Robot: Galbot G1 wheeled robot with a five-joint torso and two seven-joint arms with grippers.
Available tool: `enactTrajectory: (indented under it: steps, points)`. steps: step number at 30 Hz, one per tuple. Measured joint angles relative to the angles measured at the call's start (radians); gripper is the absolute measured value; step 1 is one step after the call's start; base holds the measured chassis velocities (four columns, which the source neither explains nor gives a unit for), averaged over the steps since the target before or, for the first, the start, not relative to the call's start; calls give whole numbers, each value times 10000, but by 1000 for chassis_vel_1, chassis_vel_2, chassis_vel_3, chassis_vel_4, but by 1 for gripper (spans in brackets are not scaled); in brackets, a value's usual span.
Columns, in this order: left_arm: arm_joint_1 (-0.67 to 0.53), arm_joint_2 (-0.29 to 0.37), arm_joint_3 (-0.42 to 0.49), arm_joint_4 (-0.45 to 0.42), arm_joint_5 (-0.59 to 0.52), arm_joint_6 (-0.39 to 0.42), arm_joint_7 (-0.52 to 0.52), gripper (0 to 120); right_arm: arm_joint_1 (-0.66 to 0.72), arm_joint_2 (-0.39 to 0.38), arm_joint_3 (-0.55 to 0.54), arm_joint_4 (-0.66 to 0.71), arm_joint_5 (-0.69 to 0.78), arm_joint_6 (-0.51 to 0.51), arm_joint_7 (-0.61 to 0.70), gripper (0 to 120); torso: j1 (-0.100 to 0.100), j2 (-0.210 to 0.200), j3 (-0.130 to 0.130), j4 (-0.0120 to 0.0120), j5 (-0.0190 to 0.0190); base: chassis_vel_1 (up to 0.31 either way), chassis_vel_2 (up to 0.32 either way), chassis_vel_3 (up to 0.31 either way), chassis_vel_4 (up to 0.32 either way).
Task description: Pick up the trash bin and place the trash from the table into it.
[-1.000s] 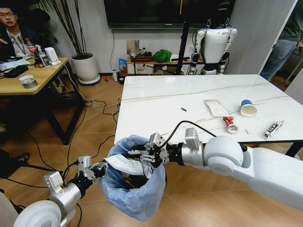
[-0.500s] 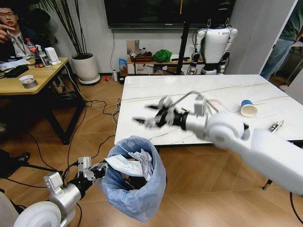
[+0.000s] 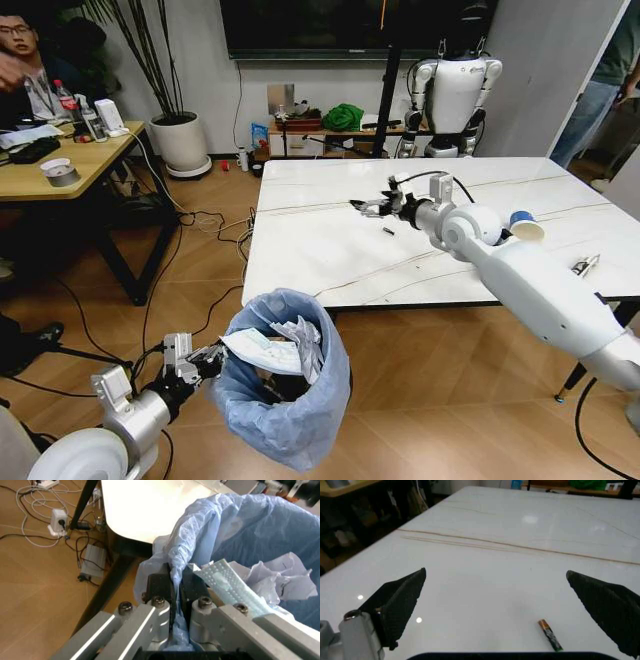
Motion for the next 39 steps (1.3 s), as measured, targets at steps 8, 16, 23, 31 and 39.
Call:
enactTrajectory:
  steps: [8, 16, 23, 31, 39]
  points:
    - [-118, 87, 12, 95, -78, 0, 0, 0, 147, 422, -207, -1829, -520, 213, -443, 100, -1, 0, 0, 3, -2, 0, 0, 0, 0]
    - [-122, 129, -15, 149, -137, -5, 10, 0, 226, 714, -333, -2791, -993, 405, -727, 100, -2, 0, -2, 1, 0, 0, 0, 0, 0]
    - [-92, 111, -10, 152, -129, -10, 24, 0, 244, 900, -348, -3154, -1226, 493, -800, 99, -2, 0, -2, 1, -1, 0, 0, 0, 0]
    - [-119, 117, 6, 187, -121, -15, 33, 0, 212, 1023, -365, -3495, -1369, 569, -857, 71, -2, 0, -2, 1, 0, 0, 0, 0, 0]
    - [-166, 185, 12, 238, -131, -19, 34, 0, 169, 1014, -394, -3556, -1405, 610, -887, 41, -3, 1, -3, 1, -3, 0, 0, 0, 0]
